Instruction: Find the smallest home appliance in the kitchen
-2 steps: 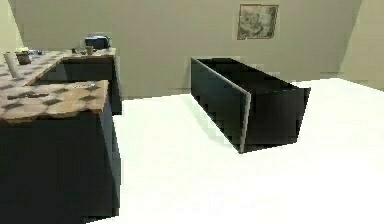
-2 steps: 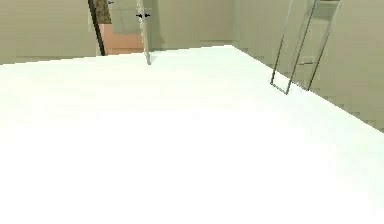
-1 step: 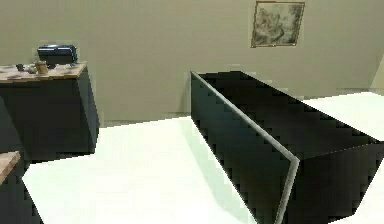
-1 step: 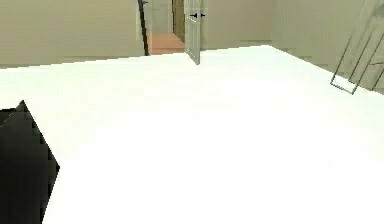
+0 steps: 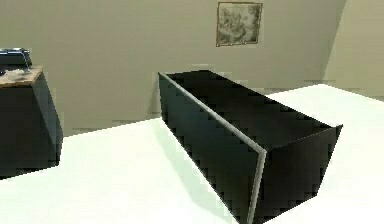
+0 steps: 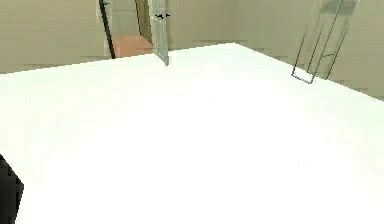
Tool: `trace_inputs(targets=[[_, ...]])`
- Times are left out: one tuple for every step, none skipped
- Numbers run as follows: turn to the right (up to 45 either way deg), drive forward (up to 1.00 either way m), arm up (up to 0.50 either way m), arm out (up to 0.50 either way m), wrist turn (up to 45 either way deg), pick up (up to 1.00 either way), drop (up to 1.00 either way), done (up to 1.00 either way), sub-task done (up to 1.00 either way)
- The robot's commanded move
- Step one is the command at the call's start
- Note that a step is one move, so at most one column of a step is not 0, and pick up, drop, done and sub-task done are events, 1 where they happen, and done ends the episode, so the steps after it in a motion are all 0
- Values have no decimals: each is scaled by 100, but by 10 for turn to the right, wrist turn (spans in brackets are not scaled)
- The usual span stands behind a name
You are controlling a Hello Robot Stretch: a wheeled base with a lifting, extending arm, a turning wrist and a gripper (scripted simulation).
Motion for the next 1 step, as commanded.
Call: trace_inputs(targets=[[0, 5, 0, 0, 0, 0, 0, 0, 0]])
